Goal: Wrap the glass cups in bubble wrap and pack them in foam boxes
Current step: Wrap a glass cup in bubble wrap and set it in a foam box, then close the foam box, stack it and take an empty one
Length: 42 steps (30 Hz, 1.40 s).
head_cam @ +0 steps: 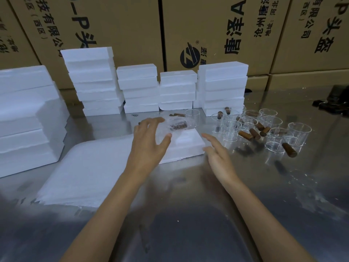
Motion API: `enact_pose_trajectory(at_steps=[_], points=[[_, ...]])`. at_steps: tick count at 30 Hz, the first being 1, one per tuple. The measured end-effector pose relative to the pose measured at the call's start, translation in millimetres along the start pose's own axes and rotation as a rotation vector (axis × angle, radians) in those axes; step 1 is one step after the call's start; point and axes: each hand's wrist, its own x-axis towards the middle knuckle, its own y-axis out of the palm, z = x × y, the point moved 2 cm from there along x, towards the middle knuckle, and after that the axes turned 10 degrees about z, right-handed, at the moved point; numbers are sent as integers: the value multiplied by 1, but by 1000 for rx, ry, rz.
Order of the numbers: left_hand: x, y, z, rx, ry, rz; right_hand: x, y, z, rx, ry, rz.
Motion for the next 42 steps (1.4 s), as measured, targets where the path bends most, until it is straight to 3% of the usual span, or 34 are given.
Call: enact_pose_trajectory(at_steps=[4, 10, 22, 25, 28, 31, 34, 42], points=[[7, 15, 10, 136, -56, 126, 3, 8, -8, -320, 3, 32], [10, 23, 21, 158, -100, 143, 3, 10, -6, -438, -52, 17], [-1, 30, 16, 274, -92, 217, 0, 8, -2, -367, -29, -23], [-6, 33, 3, 259, -60, 277, 1, -1, 0, -245, -16, -138], [3, 24, -18, 155, -14, 201, 1, -13, -1, -142, -14, -288], [45, 17, -35, 59, 18, 157, 7, -20, -5, 59, 35, -331], [111, 26, -54, 42, 35, 230, 12, -23, -10, 180, 114, -336], [267, 75, -98, -58, -43, 358, 21, -25, -21, 143, 142, -346]])
